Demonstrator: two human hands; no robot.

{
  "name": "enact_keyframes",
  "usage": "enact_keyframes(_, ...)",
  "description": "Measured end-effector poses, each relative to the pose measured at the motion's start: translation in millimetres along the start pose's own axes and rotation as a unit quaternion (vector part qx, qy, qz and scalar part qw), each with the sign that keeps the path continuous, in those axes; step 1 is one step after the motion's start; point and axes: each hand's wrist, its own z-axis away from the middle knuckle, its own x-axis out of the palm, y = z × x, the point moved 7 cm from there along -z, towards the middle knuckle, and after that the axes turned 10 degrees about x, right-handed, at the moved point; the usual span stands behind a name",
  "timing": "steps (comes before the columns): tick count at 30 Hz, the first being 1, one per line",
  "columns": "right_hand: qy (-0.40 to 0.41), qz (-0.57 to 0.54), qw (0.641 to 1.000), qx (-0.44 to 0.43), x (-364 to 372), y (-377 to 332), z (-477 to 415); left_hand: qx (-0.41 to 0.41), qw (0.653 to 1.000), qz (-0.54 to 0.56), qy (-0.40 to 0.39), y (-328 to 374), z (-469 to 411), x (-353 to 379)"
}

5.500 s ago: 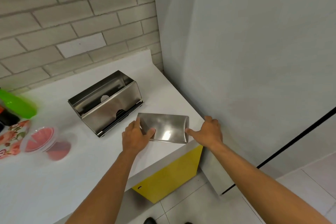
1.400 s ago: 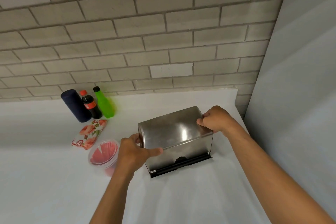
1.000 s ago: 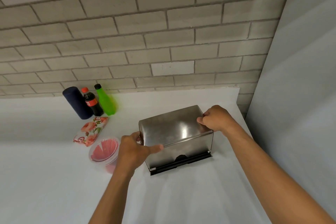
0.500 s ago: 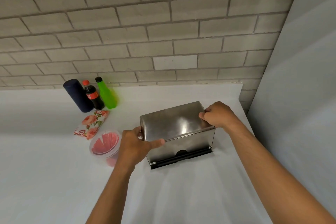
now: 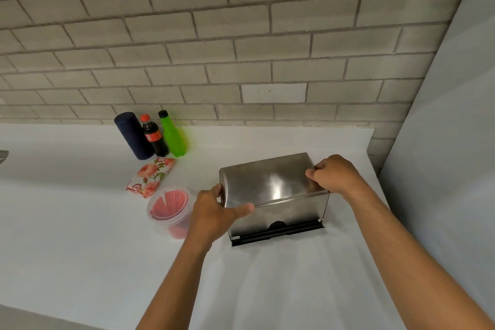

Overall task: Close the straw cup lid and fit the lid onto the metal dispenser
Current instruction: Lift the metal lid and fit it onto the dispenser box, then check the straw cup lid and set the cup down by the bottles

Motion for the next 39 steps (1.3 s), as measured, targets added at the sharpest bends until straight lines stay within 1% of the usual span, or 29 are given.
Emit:
enact_keyframes(5,0.0,-0.009,1.0,0.008,-1,-1,3,0.002,1.0,0.009,-0.008,-3,8,3)
enact_keyframes(8,0.024,0.022,0.999,-0.007,-3,-11,10,0.013,0.999,0.038,-0.019,-3,12,-2)
enact_keyframes(10,0.041,0.023,0.998,-0.032,-5,-21,17,0.004,0.999,0.043,-0.014,-6,16,-10)
enact_keyframes(12,0.045,-0.026,0.997,-0.058,-8,-34,26,0.002,1.0,0.024,0.001,-9,19,-25)
enact_keyframes(15,0.046,-0.118,0.986,-0.113,-10,-62,45,0.024,0.998,0.038,0.04,-13,26,-55)
enact_keyframes(18,0.012,-0.176,0.969,-0.172,0,-99,71,0.027,0.993,0.063,0.093,-26,36,-94)
enact_keyframes(21,-0.022,-0.205,0.954,-0.216,20,-135,93,0.013,0.989,0.076,0.13,-48,42,-131)
enact_keyframes(23,-0.049,-0.203,0.948,-0.241,40,-159,107,0.007,0.988,0.073,0.133,-64,44,-150)
enact_keyframes(25,-0.072,-0.193,0.944,-0.257,63,-179,117,-0.003,0.989,0.079,0.123,-82,43,-163)
enact_keyframes(28,-0.092,-0.186,0.943,-0.259,102,-202,127,-0.02,0.991,0.097,0.091,-110,38,-174)
enact_keyframes(30,-0.093,-0.17,0.947,-0.256,128,-213,132,-0.026,0.993,0.104,0.056,-128,31,-177)
enact_keyframes(33,-0.079,-0.113,0.959,-0.248,168,-219,136,-0.033,0.992,0.123,-0.004,-153,19,-176)
enact_keyframes(36,-0.095,-0.102,0.968,-0.21,202,-213,137,-0.041,0.985,0.154,-0.06,-175,8,-170)
enact_keyframes(39,-0.101,-0.106,0.978,-0.151,228,-198,137,-0.033,0.979,0.165,-0.115,-191,-3,-160)
